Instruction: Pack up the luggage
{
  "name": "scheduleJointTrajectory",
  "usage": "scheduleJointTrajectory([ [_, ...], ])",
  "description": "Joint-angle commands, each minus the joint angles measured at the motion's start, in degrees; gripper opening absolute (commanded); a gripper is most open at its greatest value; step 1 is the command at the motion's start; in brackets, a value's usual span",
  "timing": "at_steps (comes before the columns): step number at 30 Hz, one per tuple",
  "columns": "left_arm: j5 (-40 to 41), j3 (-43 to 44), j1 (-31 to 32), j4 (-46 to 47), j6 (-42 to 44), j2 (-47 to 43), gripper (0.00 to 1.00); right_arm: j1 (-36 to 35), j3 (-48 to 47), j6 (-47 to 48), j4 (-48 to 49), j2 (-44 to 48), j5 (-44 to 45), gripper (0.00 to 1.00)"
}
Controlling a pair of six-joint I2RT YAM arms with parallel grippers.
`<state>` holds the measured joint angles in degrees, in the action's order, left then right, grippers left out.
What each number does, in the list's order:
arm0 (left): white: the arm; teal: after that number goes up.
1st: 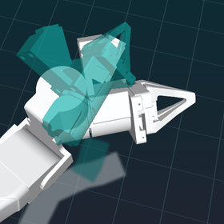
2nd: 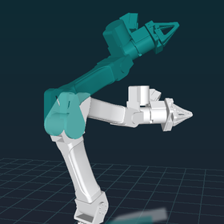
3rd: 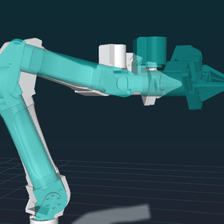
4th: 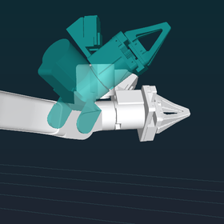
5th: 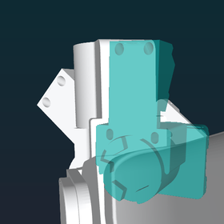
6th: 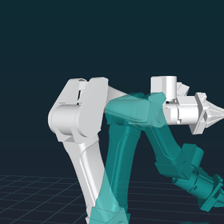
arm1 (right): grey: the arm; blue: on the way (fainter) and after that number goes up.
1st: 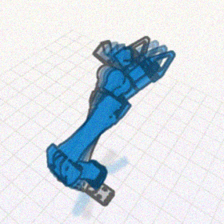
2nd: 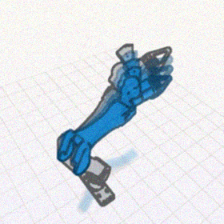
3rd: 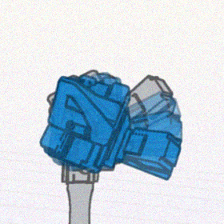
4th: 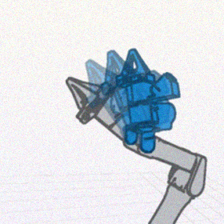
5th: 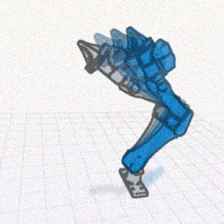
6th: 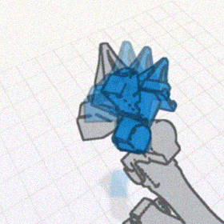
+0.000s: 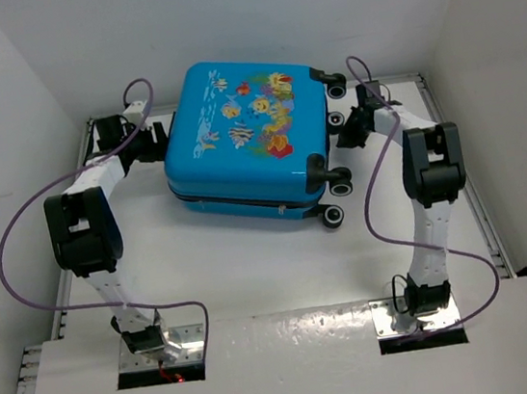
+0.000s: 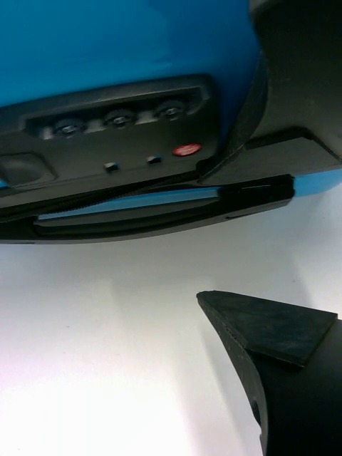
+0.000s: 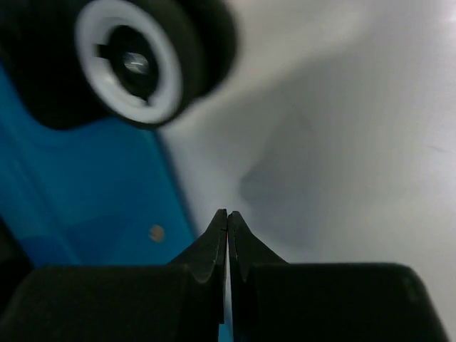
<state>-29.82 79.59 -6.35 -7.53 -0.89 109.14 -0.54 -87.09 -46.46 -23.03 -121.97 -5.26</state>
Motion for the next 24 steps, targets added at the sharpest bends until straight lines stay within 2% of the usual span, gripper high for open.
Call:
scheduleJointTrajectory([
  [1,-7.34,-9.6,2.13,-6.19,-0.25,-3.39,0.66,-3.06,-6.94,-4.77,8.33,-3.61,-6.42,0.0],
  [4,-8.58,-14.1,1.52,-6.18,-0.26,-6.13,0.65,-5.17,-8.79,-6.71,11.24,-6.25,-9.5,0.0],
  [9,-9.81,-21.57,1.52,-6.18,-0.87,-11.75,0.63,-8.25,-19.51,-7.6,13.88,-12.92,-12.32,0.0],
  [11,-11.04,-22.81,1.52,-5.66,-1.39,-12.9,0.63,-9.74,-23.55,-7.42,14.15,-14.16,-12.41,0.0],
  [14,-11.05,-23.34,2.04,-5.65,-2.02,-14.83,0.65,-10.1,-24.35,-6.46,15.64,-13.82,-13.2,0.0],
  [17,-9.21,-24.39,-0.31,-4.26,-3.15,-17.9,0.73,-9.57,-24.18,-4.8,14.94,-12.42,-13.29,0.07],
  [18,-7.81,-23.61,-1.2,-3.03,-3.16,-20.17,0.75,-8.18,-23.66,-3.57,13.29,-11.89,-13.2,0.16],
  [20,-2.8,-20.81,-4.26,-3.02,-1.06,-20.99,0.77,-5.9,-23.22,-0.76,11.44,-9.08,-13.11,0.27],
  [22,-1.12,-13.64,-6.82,-7.4,2.71,-19.15,0.78,-2.73,-21.9,3.2,9.5,-6.62,-12.59,0.41],
  [24,-4.18,-8.43,-11.04,-13.08,4.39,-15.3,0.76,-0.71,-20.93,6.96,7.48,-2.67,-11.45,0.44],
])
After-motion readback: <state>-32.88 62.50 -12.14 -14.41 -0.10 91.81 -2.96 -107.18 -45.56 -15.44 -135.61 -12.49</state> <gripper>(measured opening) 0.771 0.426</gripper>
